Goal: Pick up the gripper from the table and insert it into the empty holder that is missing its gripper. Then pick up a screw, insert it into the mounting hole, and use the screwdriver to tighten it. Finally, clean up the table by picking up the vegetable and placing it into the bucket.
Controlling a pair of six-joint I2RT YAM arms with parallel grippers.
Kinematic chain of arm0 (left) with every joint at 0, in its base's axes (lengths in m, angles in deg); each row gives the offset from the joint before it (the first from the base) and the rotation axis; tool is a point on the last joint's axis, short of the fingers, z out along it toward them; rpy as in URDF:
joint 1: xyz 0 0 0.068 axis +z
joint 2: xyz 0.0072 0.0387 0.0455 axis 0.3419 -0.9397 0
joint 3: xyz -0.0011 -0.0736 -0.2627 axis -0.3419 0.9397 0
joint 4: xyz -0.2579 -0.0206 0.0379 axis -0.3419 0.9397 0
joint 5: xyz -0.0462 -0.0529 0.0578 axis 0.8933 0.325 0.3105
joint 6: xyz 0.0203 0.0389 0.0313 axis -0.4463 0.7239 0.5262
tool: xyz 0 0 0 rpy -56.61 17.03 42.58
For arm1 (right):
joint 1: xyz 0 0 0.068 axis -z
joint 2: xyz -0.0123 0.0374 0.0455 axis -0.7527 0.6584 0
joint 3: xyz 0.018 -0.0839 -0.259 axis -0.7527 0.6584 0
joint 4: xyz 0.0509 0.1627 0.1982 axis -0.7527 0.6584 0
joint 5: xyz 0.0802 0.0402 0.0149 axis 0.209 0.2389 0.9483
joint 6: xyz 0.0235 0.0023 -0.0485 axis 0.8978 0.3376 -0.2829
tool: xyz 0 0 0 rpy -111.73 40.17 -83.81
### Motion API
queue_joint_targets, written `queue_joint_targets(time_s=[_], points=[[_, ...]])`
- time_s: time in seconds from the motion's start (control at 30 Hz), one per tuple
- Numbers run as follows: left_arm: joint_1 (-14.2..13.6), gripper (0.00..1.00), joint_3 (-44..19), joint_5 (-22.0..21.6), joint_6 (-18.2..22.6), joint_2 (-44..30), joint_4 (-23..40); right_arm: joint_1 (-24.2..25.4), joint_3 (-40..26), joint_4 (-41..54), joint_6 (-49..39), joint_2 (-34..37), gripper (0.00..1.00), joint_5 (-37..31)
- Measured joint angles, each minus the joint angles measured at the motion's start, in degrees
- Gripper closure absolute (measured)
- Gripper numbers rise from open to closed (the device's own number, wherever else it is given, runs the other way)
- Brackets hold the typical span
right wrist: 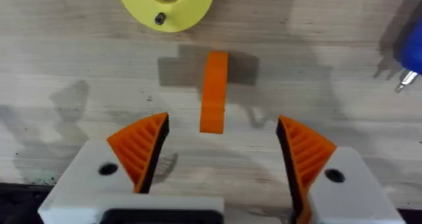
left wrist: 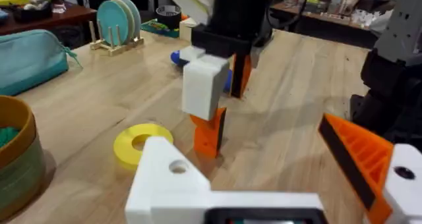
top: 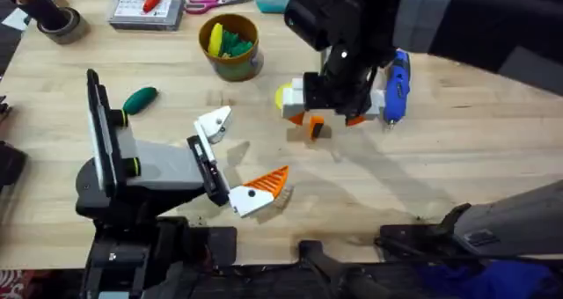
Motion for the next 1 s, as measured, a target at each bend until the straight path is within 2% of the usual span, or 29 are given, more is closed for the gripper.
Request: queue_joint_targets(time_s=[0.33,0.63,0.67,0.83,1.0], points=[[0.0,0.015,0.0,0.0,0.0,0.0,0.0,-1.0,2.0,-2.3,1.0,0.2,0.005,0.2],[0.0,0.015,0.0,0.0,0.0,0.0,0.0,-1.4,2.1,-2.2,1.0,3.4,0.016,0.1],[0.0,0.015,0.0,0.0,0.0,0.0,0.0,-1.5,2.1,-2.2,1.0,3.4,0.048,0.1],[0.0,0.015,0.0,0.0,0.0,0.0,0.0,-1.5,2.1,-3.2,1.3,3.4,0.346,0.1],[0.0,0.015,0.0,0.0,0.0,0.0,0.0,-1.5,2.1,-3.6,1.3,3.4,0.489,0.0]])
